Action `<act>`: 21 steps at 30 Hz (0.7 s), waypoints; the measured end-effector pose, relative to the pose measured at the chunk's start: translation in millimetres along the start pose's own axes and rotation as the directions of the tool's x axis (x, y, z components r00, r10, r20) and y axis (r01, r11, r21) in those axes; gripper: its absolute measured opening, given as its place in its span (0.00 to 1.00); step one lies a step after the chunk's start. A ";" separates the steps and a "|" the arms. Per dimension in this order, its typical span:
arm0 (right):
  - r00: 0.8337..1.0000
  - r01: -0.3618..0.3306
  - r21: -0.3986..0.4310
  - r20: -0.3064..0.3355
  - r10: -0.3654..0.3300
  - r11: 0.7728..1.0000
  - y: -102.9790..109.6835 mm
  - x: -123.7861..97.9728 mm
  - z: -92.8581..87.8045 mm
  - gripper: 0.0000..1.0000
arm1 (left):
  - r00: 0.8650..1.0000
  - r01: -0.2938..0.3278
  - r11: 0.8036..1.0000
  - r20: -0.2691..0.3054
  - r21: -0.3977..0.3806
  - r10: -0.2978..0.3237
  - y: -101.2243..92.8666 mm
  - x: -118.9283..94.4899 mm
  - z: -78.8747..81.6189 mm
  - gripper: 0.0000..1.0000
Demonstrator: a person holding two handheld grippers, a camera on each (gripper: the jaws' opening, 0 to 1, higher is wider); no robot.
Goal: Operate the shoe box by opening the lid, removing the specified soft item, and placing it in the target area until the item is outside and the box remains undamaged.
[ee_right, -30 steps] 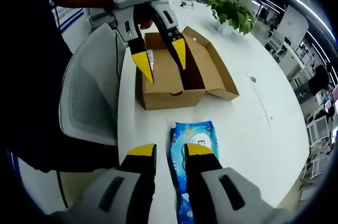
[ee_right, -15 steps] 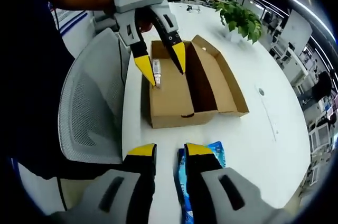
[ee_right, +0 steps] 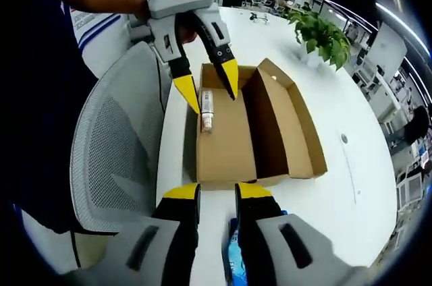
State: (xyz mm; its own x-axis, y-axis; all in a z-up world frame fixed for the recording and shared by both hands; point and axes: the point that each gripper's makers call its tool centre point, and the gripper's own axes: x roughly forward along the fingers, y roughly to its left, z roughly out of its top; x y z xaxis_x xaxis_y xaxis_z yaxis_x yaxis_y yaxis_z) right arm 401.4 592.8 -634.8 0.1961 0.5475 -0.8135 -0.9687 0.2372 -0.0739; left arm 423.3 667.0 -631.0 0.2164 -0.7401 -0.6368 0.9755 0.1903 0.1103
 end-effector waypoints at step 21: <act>0.998 -0.060 -0.036 0.017 0.061 0.998 0.9 47.8 42.8 0.19 | 0.998 0.020 0.999 -0.059 -0.034 -0.021 16.1 -28.9 -52.1 0.23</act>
State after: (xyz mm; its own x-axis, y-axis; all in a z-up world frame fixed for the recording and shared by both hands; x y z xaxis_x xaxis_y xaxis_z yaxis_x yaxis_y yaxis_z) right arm 416.5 653.5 -649.1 0.1397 0.5748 -0.8063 -0.9835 0.1752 -0.0455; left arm 430.7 725.0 -650.5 0.1927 -0.7047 -0.6829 0.9776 0.1976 0.0720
